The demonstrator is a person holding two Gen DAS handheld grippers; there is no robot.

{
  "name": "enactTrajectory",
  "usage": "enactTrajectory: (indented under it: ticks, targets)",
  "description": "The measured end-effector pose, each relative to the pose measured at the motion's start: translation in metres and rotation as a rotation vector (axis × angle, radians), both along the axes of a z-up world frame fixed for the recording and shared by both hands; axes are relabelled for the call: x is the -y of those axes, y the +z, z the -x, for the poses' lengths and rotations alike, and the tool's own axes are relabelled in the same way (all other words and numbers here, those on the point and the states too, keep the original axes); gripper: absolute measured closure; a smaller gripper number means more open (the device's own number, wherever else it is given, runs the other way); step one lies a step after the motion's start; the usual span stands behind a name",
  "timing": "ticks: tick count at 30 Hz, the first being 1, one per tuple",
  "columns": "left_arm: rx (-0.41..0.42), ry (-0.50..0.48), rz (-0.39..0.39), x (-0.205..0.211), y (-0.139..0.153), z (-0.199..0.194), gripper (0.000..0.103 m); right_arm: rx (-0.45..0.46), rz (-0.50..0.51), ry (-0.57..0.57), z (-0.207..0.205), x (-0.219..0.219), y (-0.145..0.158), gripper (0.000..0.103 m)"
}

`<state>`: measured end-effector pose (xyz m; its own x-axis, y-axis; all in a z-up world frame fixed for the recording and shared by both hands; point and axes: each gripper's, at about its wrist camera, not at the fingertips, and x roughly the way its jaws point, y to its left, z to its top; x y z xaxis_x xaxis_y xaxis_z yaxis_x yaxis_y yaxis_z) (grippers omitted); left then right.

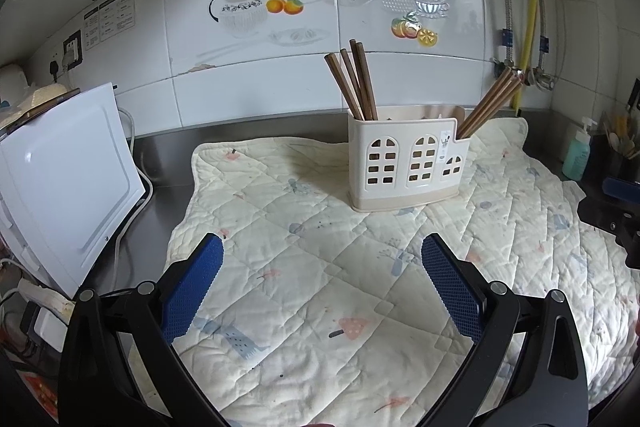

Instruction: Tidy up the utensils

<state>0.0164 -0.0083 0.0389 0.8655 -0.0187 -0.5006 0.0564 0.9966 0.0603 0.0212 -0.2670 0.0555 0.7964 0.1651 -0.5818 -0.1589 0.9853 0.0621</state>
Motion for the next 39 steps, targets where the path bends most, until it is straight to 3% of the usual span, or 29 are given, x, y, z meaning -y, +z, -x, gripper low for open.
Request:
enactTrajectory:
  ticks: [39]
  targets:
    - [-0.009,-0.015,-0.004,0.0058,-0.0029,-0.0018,0.005,-0.016,0.001,0.003,-0.0017,0.0015,-0.0052,0.011]
